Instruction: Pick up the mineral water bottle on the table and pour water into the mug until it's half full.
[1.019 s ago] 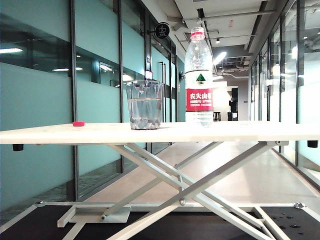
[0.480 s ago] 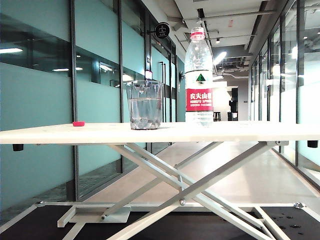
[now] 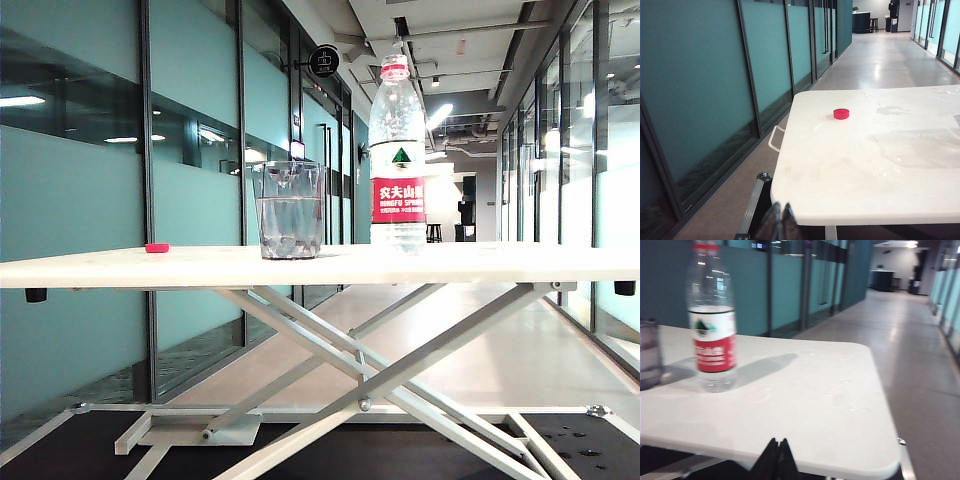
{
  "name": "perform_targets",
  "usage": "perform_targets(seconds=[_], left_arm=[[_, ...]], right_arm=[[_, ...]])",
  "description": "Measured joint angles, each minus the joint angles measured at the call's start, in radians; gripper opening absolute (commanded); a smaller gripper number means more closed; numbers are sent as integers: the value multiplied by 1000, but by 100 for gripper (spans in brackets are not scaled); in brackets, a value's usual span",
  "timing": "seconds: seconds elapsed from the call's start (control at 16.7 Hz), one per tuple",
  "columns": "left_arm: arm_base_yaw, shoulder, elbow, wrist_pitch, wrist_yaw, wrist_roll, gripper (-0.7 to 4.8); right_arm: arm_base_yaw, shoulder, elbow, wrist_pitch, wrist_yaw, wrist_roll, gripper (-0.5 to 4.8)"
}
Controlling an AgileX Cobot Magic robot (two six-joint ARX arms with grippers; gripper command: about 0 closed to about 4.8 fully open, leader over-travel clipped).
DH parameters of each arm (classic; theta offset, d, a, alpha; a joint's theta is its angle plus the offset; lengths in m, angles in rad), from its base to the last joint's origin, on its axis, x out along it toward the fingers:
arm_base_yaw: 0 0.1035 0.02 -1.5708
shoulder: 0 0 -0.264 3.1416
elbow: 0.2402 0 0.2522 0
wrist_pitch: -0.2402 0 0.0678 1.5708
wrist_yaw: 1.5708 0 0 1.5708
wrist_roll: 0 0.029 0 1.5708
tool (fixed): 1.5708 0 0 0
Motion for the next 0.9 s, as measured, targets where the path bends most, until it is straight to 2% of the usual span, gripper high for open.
perform_targets(seconds=[0.24,0.9], left_arm=[[0,0,0,0,0,0,-5],[0,0,0,0,0,0,-5]], right_arm=[[-61,0,0,0,5,0,-5],[-59,0,0,0,5,0,-5]])
